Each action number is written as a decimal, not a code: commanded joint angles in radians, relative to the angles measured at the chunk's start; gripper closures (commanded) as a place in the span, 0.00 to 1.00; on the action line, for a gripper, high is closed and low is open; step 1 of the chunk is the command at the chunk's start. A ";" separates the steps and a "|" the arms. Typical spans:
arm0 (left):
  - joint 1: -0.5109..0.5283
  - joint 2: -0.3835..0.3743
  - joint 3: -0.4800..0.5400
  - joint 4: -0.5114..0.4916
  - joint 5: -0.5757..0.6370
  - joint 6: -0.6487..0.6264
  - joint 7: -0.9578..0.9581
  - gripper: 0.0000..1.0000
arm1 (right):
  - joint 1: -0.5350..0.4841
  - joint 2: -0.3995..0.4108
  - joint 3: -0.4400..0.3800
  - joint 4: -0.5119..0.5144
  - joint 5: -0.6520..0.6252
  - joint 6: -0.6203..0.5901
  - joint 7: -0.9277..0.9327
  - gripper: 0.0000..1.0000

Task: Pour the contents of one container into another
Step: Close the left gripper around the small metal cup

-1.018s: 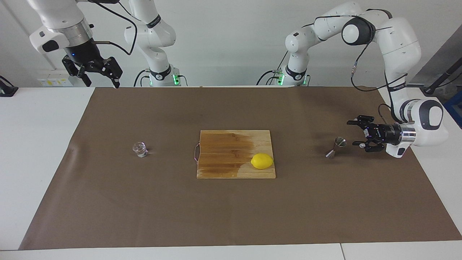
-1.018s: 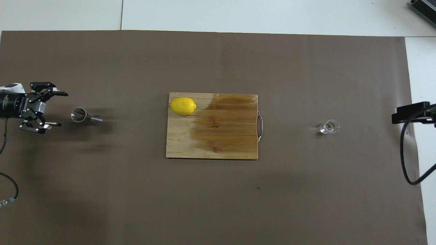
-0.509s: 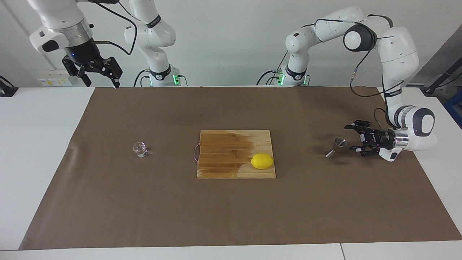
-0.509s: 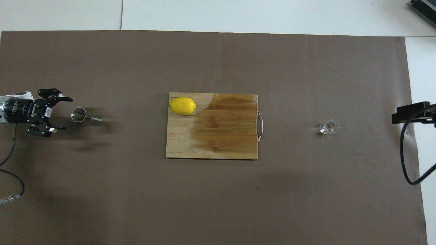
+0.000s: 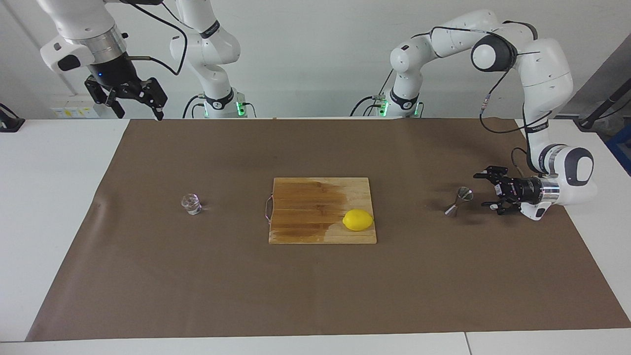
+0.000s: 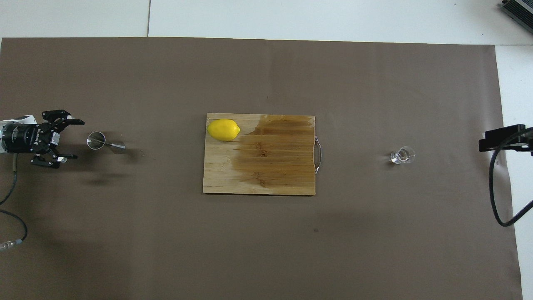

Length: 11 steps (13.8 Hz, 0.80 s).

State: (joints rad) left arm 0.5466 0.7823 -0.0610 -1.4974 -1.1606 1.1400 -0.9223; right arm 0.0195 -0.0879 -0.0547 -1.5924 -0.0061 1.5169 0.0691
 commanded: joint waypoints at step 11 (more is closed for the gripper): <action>0.010 0.046 -0.043 -0.017 -0.017 0.026 0.085 0.00 | -0.009 -0.010 0.004 -0.008 0.008 -0.011 -0.025 0.00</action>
State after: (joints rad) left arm 0.5653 0.8276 -0.1036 -1.4996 -1.1648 1.1496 -0.8560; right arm 0.0195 -0.0879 -0.0547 -1.5924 -0.0061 1.5169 0.0691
